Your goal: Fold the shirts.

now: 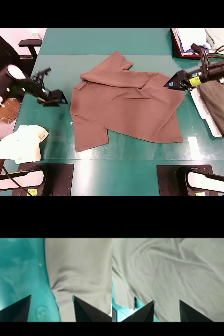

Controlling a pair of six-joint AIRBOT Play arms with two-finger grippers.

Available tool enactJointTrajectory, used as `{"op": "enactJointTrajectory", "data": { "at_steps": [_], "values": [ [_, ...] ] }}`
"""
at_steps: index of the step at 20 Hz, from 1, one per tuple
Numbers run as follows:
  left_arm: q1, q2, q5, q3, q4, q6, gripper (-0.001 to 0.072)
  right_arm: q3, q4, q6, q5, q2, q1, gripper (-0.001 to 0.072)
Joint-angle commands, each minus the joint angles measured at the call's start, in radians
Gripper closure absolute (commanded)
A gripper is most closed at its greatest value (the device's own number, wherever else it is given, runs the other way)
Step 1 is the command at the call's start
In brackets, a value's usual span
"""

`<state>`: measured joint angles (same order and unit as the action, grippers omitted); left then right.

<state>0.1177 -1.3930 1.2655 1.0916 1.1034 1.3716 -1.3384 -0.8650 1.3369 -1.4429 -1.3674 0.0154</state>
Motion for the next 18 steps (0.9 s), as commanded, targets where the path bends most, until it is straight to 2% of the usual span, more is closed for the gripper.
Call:
{"op": "enactJointTrajectory", "data": {
  "at_steps": [1,7,8,9,10,11,14,17,18],
  "values": [
    [-0.044,0.013,-0.118,-0.169,-0.056,-0.018,0.0103,0.113,0.034,-0.014,0.054,0.068,-0.008,0.0352],
    [-0.184,0.013,-0.211,-0.192,-0.095,-0.014,0.0105,0.112,0.032,-0.014,0.045,0.067,-0.009,0.0352],
    [-0.185,0.014,-0.208,-0.192,-0.095,-0.01,0.0171,0.112,0.024,-0.014,0.042,0.067,-0.009,0.0351],
    [-0.182,0.015,-0.204,-0.187,-0.092,-0.01,0.0445,0.112,0.024,-0.014,0.031,0.067,-0.015,0.0351],
    [-0.181,0.019,-0.199,-0.175,-0.082,-0.01,0.0613,0.113,0.023,-0.014,0.019,0.067,-0.026,0.0352],
    [-0.181,0.023,-0.187,-0.16,-0.082,-0.01,0.0682,0.113,0.023,-0.014,0.006,0.067,-0.04,0.0351],
    [-0.182,0.109,-0.187,-0.134,-0.066,-0.01,0.0684,0.18,-0.043,-0.011,-0.03,0.101,-0.12,0.0352],
    [-0.182,0.23,-0.153,-0.134,-0.015,-0.01,0.0683,0.361,-0.256,0.021,-0.025,0.188,-0.237,0.0342],
    [-0.182,0.261,-0.136,-0.134,-0.006,-0.01,0.0683,0.425,-0.324,0.028,-0.027,0.213,-0.283,0.0272]
  ]
}}
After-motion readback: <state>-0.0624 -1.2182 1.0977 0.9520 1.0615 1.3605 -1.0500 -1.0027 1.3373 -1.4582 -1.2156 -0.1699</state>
